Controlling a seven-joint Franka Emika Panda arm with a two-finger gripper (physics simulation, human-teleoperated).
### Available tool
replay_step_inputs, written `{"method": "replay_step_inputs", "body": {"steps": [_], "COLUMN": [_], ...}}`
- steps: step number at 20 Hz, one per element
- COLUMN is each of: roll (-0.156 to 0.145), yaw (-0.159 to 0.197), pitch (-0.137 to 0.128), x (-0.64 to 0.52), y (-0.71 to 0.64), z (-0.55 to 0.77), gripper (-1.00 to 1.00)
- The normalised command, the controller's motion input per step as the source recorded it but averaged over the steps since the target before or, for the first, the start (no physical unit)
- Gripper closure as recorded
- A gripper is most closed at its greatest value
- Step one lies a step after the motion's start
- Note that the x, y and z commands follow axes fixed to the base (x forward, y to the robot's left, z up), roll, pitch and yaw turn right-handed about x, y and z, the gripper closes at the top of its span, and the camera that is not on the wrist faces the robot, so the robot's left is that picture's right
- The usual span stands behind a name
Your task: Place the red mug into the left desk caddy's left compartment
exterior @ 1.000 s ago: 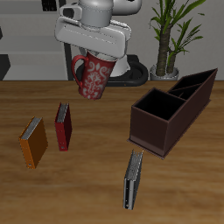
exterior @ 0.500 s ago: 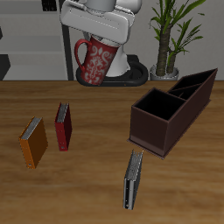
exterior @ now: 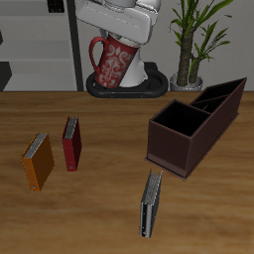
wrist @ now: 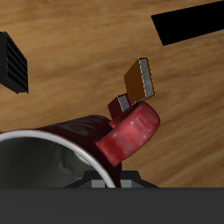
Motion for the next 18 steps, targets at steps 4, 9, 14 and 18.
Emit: {"method": "replay_step_inputs", "body": {"steps": [4, 9, 14, 18], "roll": [-0.002, -0.026, 0.009, 0.020], "yaw": [-0.015, -0.032, 0.015, 0.026], "pitch": [0.010, 0.001, -0.004, -0.011], "x": [-0.23, -0.34, -0.28, -0.25], "y": [0.17, 0.17, 0.24, 0.21], "z": [0.08, 0.07, -0.04, -0.06], "gripper": [1.00, 1.00, 1.00, 1.00]}}
